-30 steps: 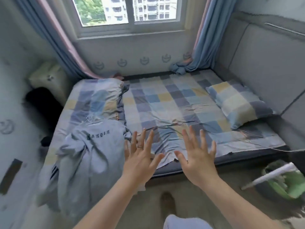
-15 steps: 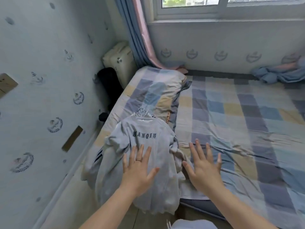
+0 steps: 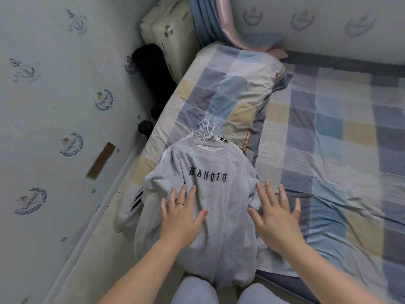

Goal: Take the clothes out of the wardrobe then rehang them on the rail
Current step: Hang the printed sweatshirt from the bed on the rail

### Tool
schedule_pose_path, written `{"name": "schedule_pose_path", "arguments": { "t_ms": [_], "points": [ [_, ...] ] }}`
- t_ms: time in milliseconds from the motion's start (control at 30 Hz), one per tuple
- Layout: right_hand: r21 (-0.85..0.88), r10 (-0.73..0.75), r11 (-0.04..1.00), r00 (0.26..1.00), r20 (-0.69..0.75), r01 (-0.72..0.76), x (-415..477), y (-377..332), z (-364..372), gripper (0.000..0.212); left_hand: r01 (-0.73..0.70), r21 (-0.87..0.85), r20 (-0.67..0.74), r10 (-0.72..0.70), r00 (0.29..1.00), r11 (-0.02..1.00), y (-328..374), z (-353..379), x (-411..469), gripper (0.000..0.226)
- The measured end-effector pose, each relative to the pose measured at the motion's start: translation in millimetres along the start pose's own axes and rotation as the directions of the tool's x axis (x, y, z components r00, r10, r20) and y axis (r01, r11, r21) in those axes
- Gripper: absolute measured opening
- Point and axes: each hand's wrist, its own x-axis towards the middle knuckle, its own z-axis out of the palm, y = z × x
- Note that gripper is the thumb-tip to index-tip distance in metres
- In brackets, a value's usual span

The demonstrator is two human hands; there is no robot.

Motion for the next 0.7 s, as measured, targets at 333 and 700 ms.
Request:
{"name": "schedule_pose_path", "arguments": {
  "t_ms": [333,700],
  "points": [
    [-0.037,0.128,0.992,0.983,0.131,-0.124,146,-57,73,0.07,-0.022,-0.014,0.158,0.024,0.987,1.0,-86,49,185,0.07],
    [0.006,0.122,0.992,0.991,0.052,-0.123,338,-62,156,0.069,-0.102,0.039,0.007,0.102,0.995,0.994,-120,104,386,0.067]
  ]
}}
